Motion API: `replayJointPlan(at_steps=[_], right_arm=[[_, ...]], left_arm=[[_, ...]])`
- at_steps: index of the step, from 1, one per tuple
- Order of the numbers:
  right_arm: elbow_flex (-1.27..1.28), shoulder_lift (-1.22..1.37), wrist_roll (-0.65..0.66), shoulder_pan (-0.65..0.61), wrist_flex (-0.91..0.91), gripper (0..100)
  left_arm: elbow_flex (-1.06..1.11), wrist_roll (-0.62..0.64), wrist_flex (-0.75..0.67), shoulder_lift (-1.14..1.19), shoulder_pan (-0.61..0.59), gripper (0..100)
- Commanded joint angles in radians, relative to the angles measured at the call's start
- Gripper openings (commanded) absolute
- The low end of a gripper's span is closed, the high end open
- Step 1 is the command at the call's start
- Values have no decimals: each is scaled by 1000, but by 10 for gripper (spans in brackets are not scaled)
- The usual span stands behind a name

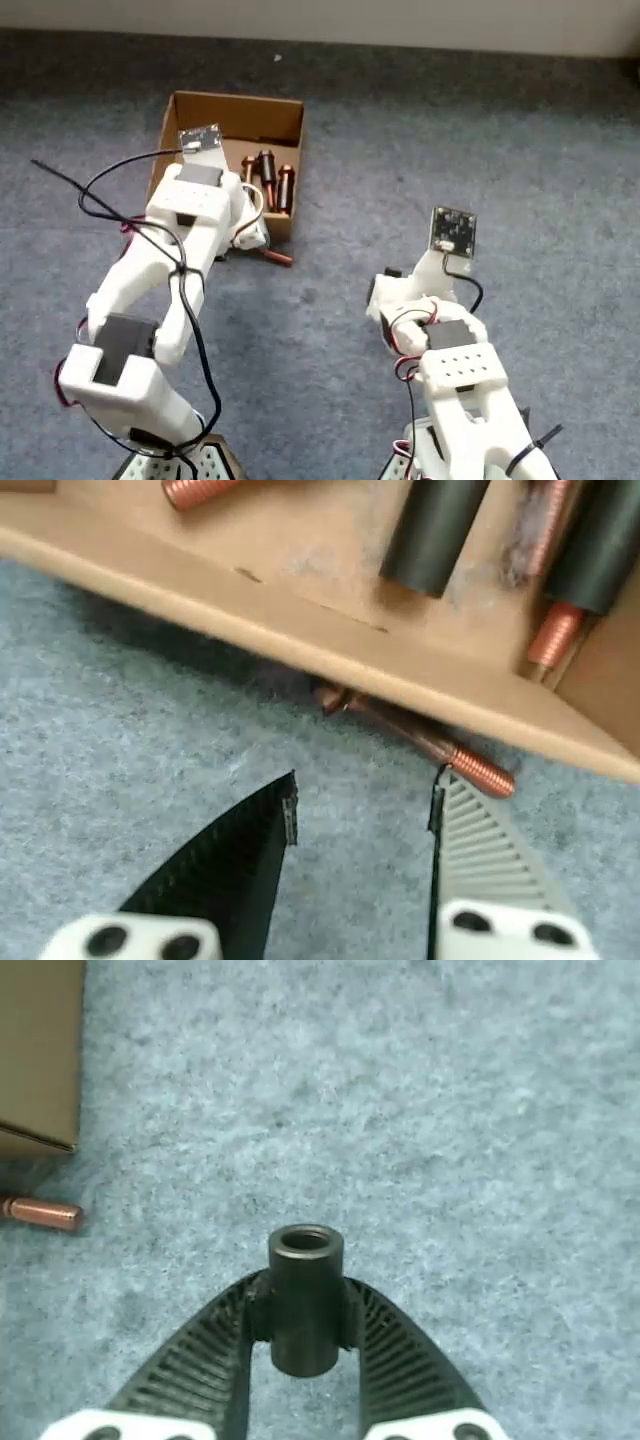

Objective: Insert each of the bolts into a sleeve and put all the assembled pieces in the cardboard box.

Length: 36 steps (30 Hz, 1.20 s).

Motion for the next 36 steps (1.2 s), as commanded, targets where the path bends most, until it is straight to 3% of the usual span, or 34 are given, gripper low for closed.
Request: replayJointPlan(at_steps=[1,8,18,25,30,36], right_arm=[[-5,-25,-9,8,-16,5],[-5,-25,-9,8,-16,5],[1,-27,-8,8,-16,5],[19,-33,-8,7,-16,5],[19,-35,54,-1,-16,5],[36,-133,133,-99,18,5]], left_arm=[[-145,38,-12,130,13,235],[-283,44,-5,323,7,229],[-332,35,-3,366,7,2],[-340,35,74,361,13,5],[-286,32,110,252,13,5],[-82,-29,63,-33,12,5]])
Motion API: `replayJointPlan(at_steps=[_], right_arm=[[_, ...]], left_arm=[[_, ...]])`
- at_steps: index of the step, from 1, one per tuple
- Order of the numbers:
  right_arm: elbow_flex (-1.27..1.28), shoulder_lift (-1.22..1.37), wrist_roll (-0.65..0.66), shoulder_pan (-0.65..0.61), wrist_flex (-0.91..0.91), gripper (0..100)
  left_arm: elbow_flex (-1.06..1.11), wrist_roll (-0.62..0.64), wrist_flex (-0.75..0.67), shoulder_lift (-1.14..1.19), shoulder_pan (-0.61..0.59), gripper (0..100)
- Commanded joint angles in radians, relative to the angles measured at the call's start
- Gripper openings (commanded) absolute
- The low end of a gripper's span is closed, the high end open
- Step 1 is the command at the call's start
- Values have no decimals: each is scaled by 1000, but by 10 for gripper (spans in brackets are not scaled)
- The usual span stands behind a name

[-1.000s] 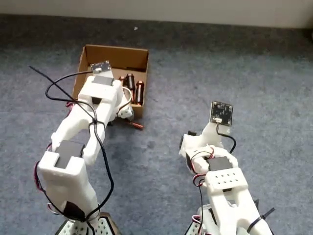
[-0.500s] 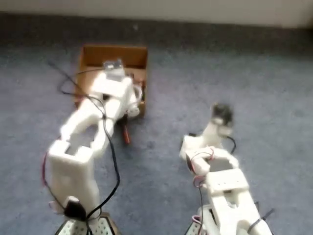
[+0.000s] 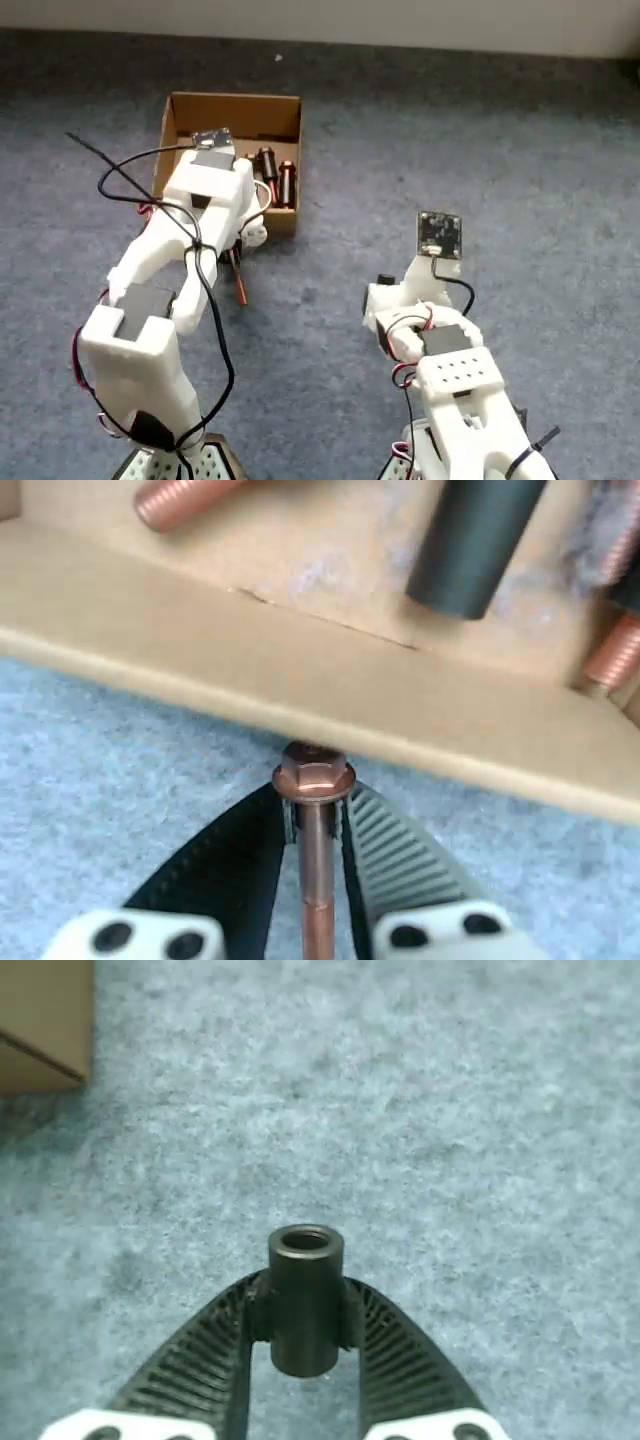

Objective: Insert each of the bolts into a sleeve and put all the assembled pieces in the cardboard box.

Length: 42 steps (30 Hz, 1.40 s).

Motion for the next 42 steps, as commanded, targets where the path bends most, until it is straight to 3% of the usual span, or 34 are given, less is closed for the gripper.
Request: replayJointPlan(at_steps=[1,10,20,26,33,42], right_arm=[[4,-130,41,-61,30,5],[165,-611,146,-234,97,5],[289,-943,270,-377,97,5],[300,-970,287,-492,68,5],[302,-970,287,-596,-45,5],[300,-970,285,-599,-71,5]], left_arm=[[151,-32,-60,-283,12,5],[562,-121,-311,-872,12,5],[797,-123,-456,-1474,15,5],[848,-123,-473,-1698,30,5],[934,-215,-471,-1885,206,5],[1049,-269,-465,-2135,292,5]])
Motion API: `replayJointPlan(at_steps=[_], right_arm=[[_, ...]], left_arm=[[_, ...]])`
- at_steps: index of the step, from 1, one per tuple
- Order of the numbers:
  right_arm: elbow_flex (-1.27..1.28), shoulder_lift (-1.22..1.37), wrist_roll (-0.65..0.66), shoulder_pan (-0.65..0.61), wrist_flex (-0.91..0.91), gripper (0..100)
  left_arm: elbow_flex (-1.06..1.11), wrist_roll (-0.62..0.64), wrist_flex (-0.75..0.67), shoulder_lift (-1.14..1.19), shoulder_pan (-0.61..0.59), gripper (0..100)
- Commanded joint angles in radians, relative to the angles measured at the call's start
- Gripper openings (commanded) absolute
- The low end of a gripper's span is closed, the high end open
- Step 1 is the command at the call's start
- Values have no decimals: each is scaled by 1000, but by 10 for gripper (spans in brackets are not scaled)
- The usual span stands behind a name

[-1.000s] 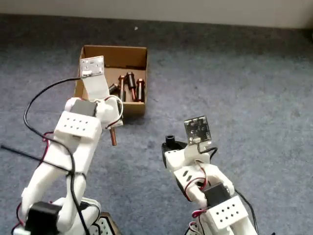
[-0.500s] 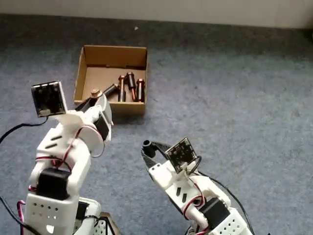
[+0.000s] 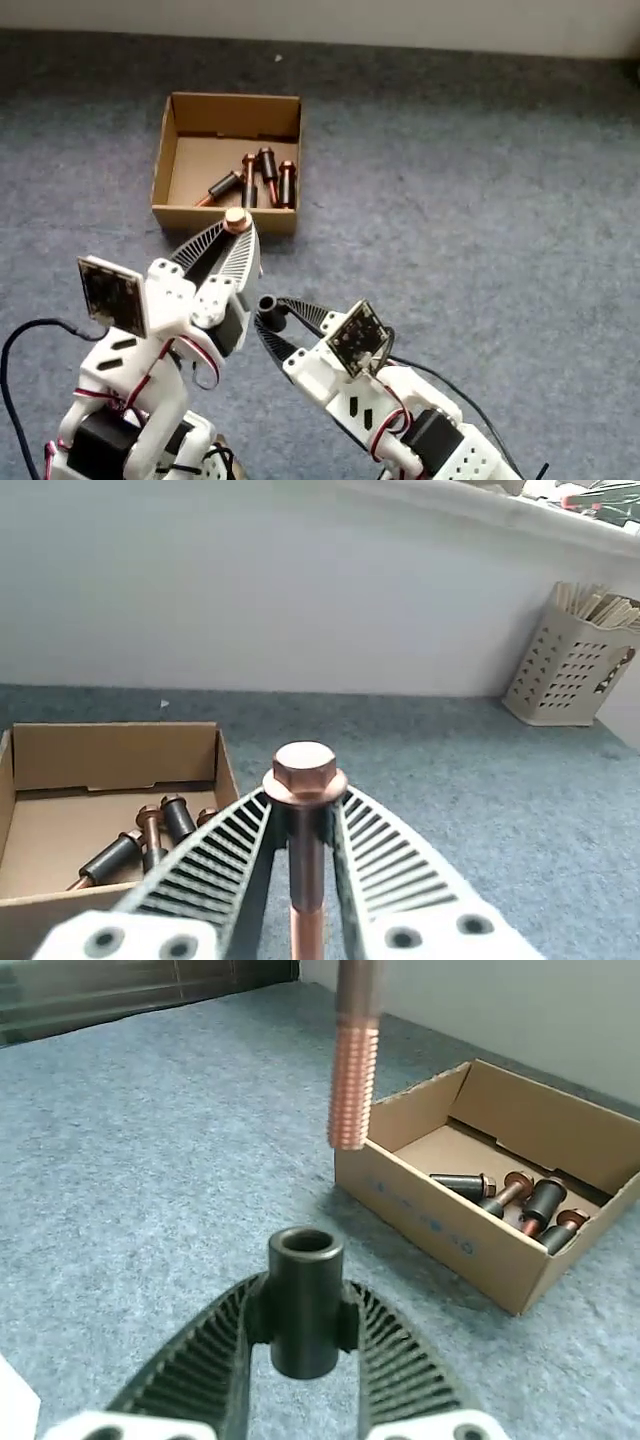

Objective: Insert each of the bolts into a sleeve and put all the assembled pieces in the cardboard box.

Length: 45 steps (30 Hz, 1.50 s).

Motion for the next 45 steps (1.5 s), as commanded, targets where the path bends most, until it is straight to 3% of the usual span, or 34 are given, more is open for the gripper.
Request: replayJointPlan(at_steps=[1,16,22,34,37,40,45], right_arm=[[-18,-18,6,-12,-27,5],[-18,-10,3,31,-27,5],[-19,-13,3,33,-24,5],[-30,-18,3,45,-22,5],[-59,-18,2,88,-22,5],[-87,-18,-52,119,-22,5],[-90,-16,-80,120,-22,5]], left_arm=[[47,-26,-11,-108,42,5],[53,-40,132,-122,73,5],[59,-94,133,-122,196,5],[85,-98,190,-120,170,7],[91,-173,238,-120,173,8],[90,-244,290,-120,170,66],[85,-250,368,-120,166,194]])
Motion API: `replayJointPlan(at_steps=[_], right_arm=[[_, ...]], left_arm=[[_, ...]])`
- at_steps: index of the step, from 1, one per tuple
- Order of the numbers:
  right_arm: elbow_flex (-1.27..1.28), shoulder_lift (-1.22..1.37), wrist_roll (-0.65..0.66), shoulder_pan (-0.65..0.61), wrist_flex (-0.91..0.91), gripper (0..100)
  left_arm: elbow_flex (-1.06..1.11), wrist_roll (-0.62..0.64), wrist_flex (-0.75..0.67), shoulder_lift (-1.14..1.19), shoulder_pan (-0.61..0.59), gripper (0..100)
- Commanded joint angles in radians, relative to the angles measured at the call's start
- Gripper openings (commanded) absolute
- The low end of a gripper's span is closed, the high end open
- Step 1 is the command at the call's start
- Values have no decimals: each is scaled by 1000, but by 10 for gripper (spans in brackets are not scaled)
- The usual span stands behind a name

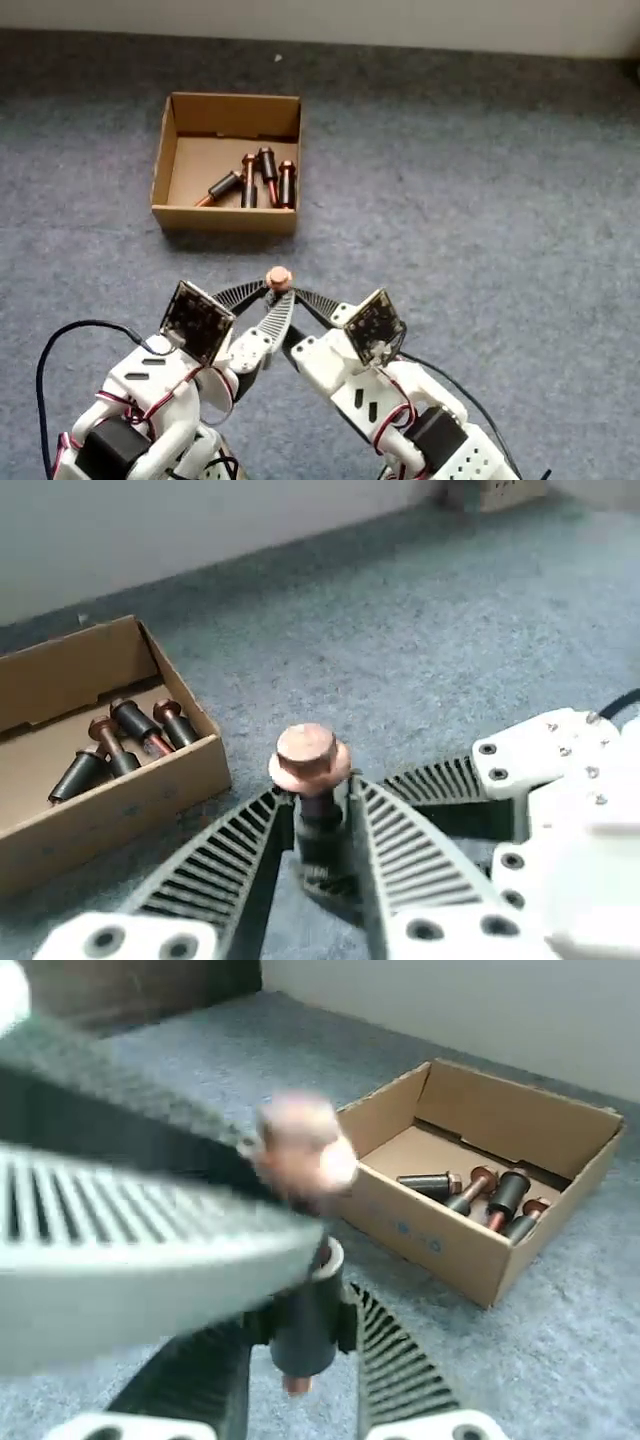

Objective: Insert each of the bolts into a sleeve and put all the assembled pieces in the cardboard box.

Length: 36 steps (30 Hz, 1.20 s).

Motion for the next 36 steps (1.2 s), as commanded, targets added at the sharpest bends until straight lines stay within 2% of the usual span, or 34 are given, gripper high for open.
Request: replayJointPlan(at_steps=[1,4,7,12,17,22,25,29,36], right_arm=[[-73,-16,-18,16,-22,5],[-73,-16,-20,18,-22,5],[-71,-15,-20,18,-22,5],[-71,-8,-21,18,-4,5],[-71,-8,-28,38,76,5],[-81,-7,-63,130,74,5],[-82,7,-61,137,71,5],[-168,174,-61,140,-51,5],[-452,759,-61,142,-354,5]], left_arm=[[-7,-21,58,-8,-8,192],[-8,-23,71,-10,-12,193],[-8,-23,66,-10,-65,193],[-50,-23,71,-12,-214,193],[-41,-23,72,-12,-421,192],[96,-18,64,-12,-596,191],[203,-21,29,-12,-654,136],[315,-23,-66,-12,-676,8],[390,-25,-129,-10,-677,12]])
